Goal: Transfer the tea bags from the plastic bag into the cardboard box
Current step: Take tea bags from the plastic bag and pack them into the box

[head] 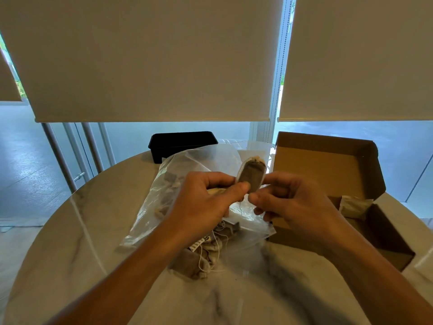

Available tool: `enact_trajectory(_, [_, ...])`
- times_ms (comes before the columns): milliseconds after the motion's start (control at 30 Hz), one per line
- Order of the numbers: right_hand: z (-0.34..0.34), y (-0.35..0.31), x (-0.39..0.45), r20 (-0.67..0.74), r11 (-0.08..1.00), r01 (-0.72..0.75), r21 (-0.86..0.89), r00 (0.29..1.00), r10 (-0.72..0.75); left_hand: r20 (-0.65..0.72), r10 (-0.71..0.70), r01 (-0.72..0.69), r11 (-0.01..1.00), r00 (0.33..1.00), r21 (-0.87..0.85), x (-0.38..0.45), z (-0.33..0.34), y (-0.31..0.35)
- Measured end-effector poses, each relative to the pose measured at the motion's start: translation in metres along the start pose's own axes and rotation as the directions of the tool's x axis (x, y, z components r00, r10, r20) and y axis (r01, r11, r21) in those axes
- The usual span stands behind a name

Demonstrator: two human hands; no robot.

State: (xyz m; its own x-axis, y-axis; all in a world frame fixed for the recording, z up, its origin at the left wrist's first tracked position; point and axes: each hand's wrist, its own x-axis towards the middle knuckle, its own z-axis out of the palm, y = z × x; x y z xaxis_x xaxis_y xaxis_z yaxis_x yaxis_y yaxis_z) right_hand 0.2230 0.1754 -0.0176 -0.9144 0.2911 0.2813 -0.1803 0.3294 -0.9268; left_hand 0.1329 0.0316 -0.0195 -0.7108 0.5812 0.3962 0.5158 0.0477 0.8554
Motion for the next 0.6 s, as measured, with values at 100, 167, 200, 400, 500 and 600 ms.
enact_trajectory(100, [-0.003, 0.002, 0.001, -0.016, 0.999, -0.035, 0.015, 0.999, 0.035, -0.014, -0.018, 0.018, 1.000, 1.000, -0.022, 0.001, -0.003, 0.000])
enact_trajectory(167, [-0.004, 0.003, 0.002, 0.033, 0.998, -0.067, -0.011, 0.997, 0.067, -0.010, -0.041, 0.041, 0.997, 0.999, -0.067, 0.002, -0.005, 0.000])
enact_trajectory(200, [-0.002, 0.005, 0.002, 0.071, 0.996, -0.082, -0.037, 0.994, 0.084, 0.002, -0.055, 0.055, 0.994, 0.998, -0.097, 0.002, -0.006, 0.000])
enact_trajectory(400, [0.023, 0.013, -0.002, 0.163, 0.986, -0.032, -0.161, 0.985, 0.059, 0.131, -0.109, 0.140, 0.954, 0.985, -0.263, 0.004, -0.010, 0.001])
enact_trajectory(500, [0.023, 0.013, -0.003, 0.178, 0.982, -0.028, -0.187, 0.982, 0.062, 0.127, -0.130, 0.168, 0.916, 0.983, -0.365, 0.006, -0.016, 0.002])
enact_trajectory(600, [0.014, 0.012, -0.002, 0.170, 0.970, -0.053, -0.236, 0.981, 0.095, 0.119, -0.157, 0.193, 0.883, 0.980, -0.428, 0.009, -0.025, 0.002])
